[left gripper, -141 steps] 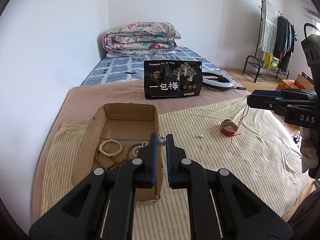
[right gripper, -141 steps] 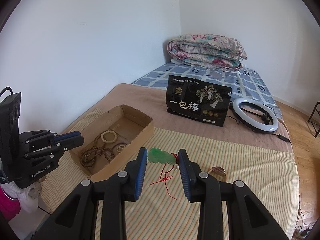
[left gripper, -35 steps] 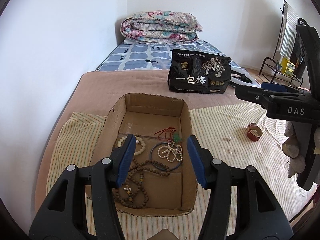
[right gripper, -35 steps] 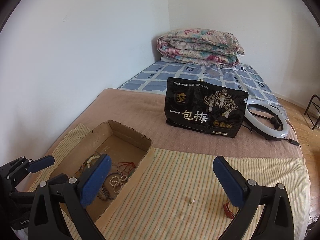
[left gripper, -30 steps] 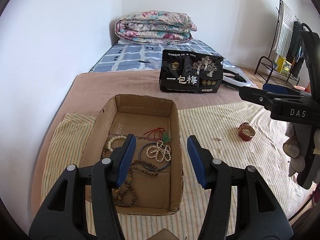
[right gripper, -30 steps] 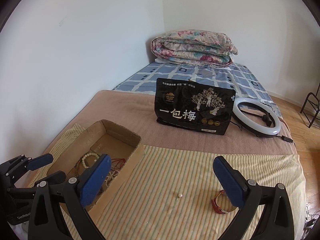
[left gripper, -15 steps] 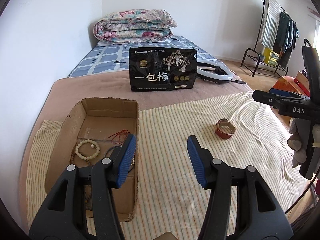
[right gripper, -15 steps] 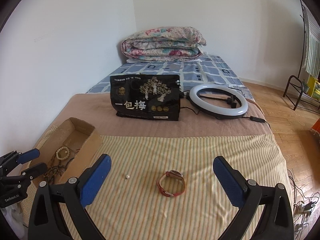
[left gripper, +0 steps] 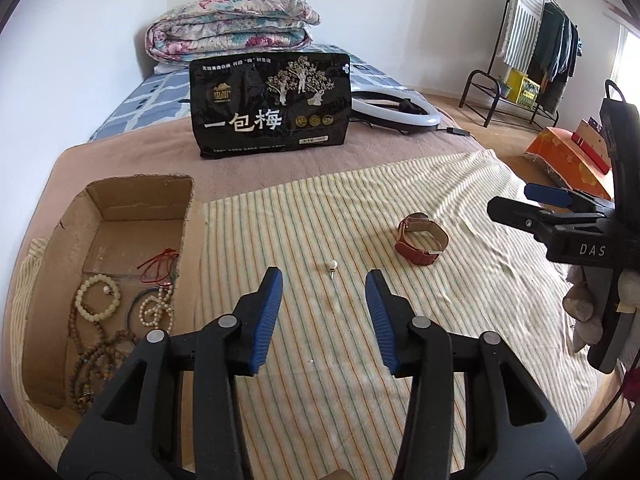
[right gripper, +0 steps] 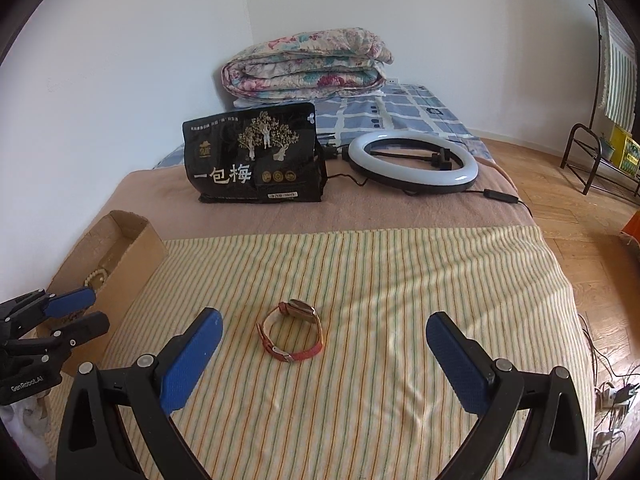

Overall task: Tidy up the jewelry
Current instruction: 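Grasp the second pearl earring with the left tool while the right tool grasps the red watch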

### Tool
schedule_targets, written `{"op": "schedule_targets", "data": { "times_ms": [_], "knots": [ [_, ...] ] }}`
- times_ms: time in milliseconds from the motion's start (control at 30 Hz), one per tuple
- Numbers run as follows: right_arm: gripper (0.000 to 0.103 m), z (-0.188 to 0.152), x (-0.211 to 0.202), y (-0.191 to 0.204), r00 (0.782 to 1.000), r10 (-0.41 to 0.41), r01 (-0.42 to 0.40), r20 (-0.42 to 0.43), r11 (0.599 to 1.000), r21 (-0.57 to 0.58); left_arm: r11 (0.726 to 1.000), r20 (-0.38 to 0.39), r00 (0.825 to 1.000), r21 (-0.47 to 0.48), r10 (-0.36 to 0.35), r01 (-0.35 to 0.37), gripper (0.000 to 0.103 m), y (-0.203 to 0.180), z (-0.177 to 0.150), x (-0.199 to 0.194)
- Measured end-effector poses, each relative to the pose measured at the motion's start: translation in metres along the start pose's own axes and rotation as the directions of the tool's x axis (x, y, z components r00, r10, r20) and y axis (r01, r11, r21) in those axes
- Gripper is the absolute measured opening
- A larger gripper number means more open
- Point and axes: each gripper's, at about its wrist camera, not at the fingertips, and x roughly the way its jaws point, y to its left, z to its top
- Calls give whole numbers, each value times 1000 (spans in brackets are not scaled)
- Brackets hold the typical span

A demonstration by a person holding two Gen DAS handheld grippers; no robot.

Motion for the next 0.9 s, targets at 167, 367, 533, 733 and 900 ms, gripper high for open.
{"op": "schedule_targets", "data": {
  "times_ms": [167,367,533,733,900],
  "knots": [
    [103,-12,21,3,999,15,-16,-28,999,-33,1000,-31,999,8,-21,22,29,-6,-1,26],
    [97,-19,44,5,998,38,-41,-55,998,-49,999,-63,997,-11,-39,39,24,-7,-2,56],
    [90,-22,63,8,995,51,-55,-81,997,-55,1000,-85,996,-7,-30,29,19,-9,-3,79],
    [87,-24,80,11,993,57,-63,-100,996,-58,1000,-98,995,-7,-20,19,18,-6,-3,98],
    [86,-23,89,14,993,54,-62,-103,996,-70,1000,-96,995,-16,-28,26,15,-3,-2,107]
  ]
}}
